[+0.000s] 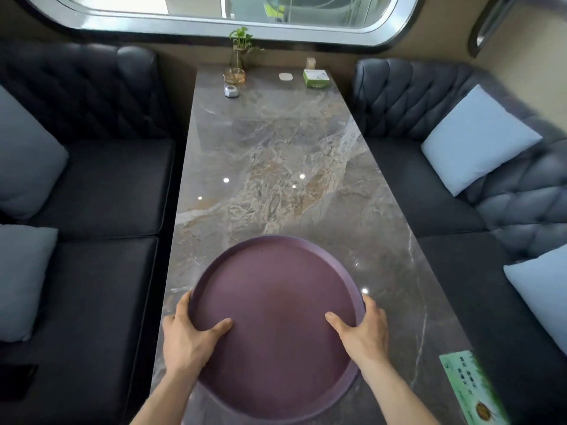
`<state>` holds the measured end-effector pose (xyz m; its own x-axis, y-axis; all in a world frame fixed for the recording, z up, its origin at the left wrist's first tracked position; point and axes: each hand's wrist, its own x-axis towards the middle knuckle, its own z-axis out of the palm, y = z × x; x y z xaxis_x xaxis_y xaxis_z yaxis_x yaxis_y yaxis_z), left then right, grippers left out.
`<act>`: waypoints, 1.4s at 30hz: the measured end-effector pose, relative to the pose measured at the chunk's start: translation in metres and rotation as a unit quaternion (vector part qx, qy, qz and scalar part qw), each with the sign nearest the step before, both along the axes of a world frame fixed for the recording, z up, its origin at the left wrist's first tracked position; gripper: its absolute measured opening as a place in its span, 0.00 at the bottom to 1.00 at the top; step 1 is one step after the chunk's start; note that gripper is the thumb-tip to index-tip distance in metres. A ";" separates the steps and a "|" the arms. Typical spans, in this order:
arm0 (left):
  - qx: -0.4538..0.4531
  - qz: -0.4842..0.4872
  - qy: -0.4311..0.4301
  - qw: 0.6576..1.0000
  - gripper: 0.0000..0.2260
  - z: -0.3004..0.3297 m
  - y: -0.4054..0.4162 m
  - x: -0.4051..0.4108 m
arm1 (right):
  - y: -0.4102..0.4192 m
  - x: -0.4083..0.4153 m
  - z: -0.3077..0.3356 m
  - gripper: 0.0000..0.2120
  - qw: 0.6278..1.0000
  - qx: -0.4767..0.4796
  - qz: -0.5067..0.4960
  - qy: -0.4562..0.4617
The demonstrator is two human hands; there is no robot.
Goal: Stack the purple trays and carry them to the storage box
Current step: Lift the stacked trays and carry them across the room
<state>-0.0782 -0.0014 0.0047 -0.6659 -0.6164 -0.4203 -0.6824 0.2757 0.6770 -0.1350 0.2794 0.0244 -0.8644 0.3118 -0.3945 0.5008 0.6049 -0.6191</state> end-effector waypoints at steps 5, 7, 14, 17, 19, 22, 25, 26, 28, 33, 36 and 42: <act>0.007 0.028 0.071 0.997 0.45 0.053 -0.023 -0.014 | -0.024 -0.023 0.054 0.47 0.998 -0.027 0.016 0.063; 0.011 0.036 0.104 0.994 0.44 0.079 -0.032 -0.019 | -0.033 -0.032 0.080 0.47 0.995 -0.036 0.025 0.089; -0.012 0.037 0.198 0.979 0.44 0.175 -0.063 -0.034 | -0.062 -0.045 0.175 0.47 0.984 -0.045 0.034 0.168; -0.014 0.041 0.228 0.973 0.46 0.213 -0.070 -0.036 | -0.072 -0.047 0.213 0.47 0.979 -0.044 0.033 0.195; -0.015 0.043 0.245 0.968 0.47 0.236 -0.073 -0.035 | -0.077 -0.046 0.236 0.46 0.975 -0.036 0.037 0.215; -0.018 0.042 0.274 0.961 0.49 0.265 -0.077 -0.032 | -0.082 -0.044 0.268 0.45 0.968 -0.033 0.040 0.247; -0.020 0.039 0.284 0.958 0.48 0.285 -0.082 -0.029 | -0.085 -0.041 0.293 0.44 0.963 -0.034 0.042 0.264; -0.019 0.039 0.285 0.957 0.47 0.291 -0.083 -0.028 | -0.085 -0.040 0.299 0.45 0.962 -0.033 0.042 0.268; -0.016 0.040 0.287 0.957 0.47 0.299 -0.084 -0.025 | -0.085 -0.037 0.308 0.45 0.960 -0.031 0.038 0.276; -0.012 0.034 0.288 0.957 0.47 0.318 -0.080 -0.021 | -0.081 -0.029 0.322 0.45 0.959 -0.035 0.028 0.281; -0.010 0.025 0.294 0.955 0.47 0.327 -0.075 -0.021 | -0.074 -0.024 0.327 0.45 0.958 -0.040 0.025 0.282; 0.003 -0.002 0.302 0.953 0.47 0.340 -0.049 -0.023 | -0.046 -0.010 0.339 0.46 0.955 -0.041 -0.001 0.292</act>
